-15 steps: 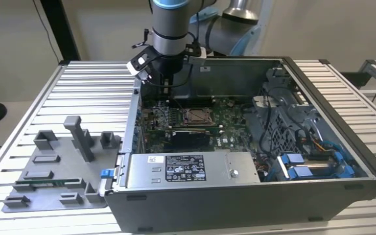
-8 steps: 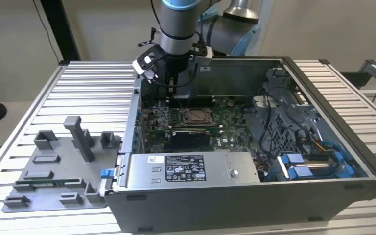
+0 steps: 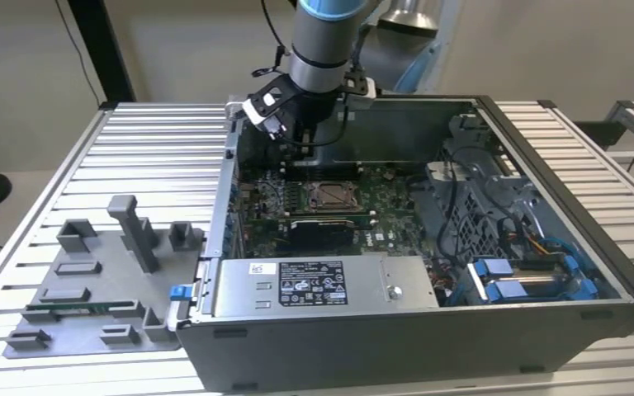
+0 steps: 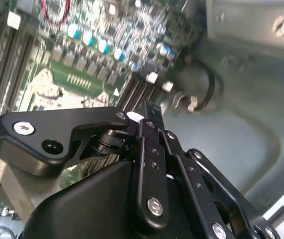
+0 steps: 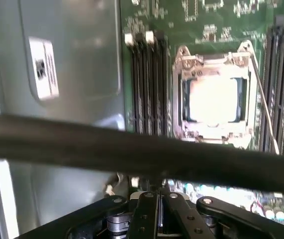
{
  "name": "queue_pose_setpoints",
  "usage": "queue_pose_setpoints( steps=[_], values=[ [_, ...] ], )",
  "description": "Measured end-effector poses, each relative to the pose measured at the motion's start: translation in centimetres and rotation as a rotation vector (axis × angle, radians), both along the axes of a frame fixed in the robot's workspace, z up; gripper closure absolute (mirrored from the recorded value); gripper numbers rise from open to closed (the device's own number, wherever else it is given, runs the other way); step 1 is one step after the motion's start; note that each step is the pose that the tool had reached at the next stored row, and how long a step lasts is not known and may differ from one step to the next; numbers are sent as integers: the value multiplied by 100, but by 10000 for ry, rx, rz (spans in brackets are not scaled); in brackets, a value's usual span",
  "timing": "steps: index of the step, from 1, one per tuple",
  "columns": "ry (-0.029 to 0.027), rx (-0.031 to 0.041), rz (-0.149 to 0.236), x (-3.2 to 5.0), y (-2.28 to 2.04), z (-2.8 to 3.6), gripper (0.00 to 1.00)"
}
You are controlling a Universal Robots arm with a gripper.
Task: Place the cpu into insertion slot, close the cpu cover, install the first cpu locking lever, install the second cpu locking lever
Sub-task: 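Install the first cpu locking lever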
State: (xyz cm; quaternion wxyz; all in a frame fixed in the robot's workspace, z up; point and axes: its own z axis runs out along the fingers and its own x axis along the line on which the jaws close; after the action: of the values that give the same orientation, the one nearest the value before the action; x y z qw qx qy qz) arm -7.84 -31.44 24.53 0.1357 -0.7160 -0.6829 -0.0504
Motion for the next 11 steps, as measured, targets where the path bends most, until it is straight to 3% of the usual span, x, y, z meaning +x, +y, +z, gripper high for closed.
queue_pose_setpoints(
  steps=[3, 7, 11],
  values=[
    [69, 55, 0, 122, 0, 0, 100],
    [181, 71, 0, 278, -2, 0, 100],
    [217, 72, -1, 291, -1, 0, 100]
  ],
)
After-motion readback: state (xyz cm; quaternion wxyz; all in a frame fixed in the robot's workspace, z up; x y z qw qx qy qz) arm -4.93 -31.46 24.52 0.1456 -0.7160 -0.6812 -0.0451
